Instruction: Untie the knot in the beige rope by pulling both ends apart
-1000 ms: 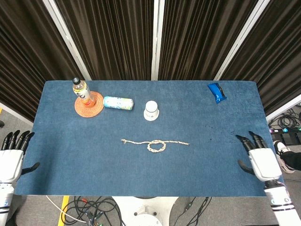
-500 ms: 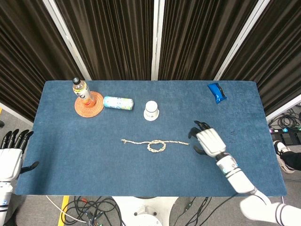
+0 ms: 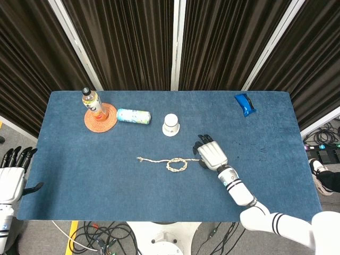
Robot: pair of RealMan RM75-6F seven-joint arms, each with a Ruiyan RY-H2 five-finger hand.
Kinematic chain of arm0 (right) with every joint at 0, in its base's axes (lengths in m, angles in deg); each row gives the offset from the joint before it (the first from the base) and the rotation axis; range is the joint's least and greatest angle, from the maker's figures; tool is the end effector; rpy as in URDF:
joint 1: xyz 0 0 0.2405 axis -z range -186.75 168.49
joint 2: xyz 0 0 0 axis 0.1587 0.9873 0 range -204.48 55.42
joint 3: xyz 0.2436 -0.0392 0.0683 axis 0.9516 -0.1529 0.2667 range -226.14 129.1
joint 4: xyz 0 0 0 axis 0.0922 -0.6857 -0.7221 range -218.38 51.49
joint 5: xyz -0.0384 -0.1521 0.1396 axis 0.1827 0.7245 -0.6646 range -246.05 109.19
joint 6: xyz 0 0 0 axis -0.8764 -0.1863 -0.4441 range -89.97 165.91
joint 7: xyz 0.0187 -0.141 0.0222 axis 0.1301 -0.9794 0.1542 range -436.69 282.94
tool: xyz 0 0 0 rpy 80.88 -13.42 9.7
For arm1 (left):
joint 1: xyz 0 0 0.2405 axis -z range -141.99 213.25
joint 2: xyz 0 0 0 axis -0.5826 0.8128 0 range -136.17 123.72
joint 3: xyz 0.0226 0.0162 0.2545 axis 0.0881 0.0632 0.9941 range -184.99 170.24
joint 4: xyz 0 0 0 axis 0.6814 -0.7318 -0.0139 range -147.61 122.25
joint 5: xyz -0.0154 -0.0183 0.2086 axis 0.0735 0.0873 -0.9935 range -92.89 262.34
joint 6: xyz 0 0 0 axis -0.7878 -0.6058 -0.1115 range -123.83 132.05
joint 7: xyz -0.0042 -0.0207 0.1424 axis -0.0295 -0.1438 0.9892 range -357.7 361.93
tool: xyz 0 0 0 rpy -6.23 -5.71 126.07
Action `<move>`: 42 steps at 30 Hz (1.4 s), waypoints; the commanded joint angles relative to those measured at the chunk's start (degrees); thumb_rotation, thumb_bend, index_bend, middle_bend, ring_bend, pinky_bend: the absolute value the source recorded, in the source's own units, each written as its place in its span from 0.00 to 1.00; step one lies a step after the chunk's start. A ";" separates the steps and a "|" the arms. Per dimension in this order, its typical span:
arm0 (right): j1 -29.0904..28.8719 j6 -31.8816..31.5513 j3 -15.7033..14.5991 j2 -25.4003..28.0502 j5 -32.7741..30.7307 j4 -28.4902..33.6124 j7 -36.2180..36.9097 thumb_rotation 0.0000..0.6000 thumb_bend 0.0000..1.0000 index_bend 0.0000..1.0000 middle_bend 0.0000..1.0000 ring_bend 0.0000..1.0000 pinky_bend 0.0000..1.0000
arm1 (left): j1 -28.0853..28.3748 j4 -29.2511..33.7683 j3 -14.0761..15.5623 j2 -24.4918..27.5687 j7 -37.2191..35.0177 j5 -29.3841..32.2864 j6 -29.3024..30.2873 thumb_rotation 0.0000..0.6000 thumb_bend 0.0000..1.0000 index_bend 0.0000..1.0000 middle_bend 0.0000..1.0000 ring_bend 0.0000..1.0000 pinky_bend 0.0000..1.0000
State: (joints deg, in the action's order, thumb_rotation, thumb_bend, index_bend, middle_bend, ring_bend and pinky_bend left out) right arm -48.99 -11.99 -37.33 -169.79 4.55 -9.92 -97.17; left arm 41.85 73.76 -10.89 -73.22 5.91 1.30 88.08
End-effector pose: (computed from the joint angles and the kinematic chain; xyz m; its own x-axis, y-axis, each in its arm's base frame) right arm -0.1657 -0.3441 -0.0479 0.5619 -0.2349 0.7931 -0.7874 -0.4458 0.4258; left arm -0.3286 0.1924 0.1550 0.4965 -0.0029 0.8680 0.8679 0.0210 -0.4964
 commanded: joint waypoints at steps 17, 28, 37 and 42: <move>-0.97 -2.07 -2.26 -5.15 -0.49 -5.59 -1.05 1.00 0.32 0.53 0.30 0.06 0.06 | -0.16 -2.05 0.23 -0.84 -2.08 -0.14 -0.06 1.00 0.00 0.13 0.10 0.00 0.02; -0.24 -5.43 -2.21 -5.33 0.25 -5.41 -1.21 1.00 0.36 0.60 0.32 0.06 0.05 | 2.77 -3.12 -0.23 -0.72 -2.85 -3.20 -1.63 1.00 0.00 0.13 0.10 0.01 0.02; 0.25 -7.64 -0.81 -0.81 -2.45 2.57 -8.01 1.00 0.37 0.62 0.32 0.06 0.05 | 16.86 -4.40 -2.01 -2.58 -16.60 -10.64 -14.09 1.00 0.02 0.24 0.15 0.01 0.02; -0.30 -7.71 0.04 -0.34 -4.74 3.90 -11.03 1.00 0.38 0.63 0.32 0.06 0.05 | 25.62 -7.68 -3.98 -7.86 -20.55 -10.49 -22.69 1.00 0.08 0.29 0.17 0.08 0.03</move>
State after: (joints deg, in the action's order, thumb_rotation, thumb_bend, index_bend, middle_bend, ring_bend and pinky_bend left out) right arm -49.10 -19.59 -37.59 -170.31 0.26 -6.41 -107.64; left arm 63.36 68.04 -13.52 -78.14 -12.02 -8.53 69.48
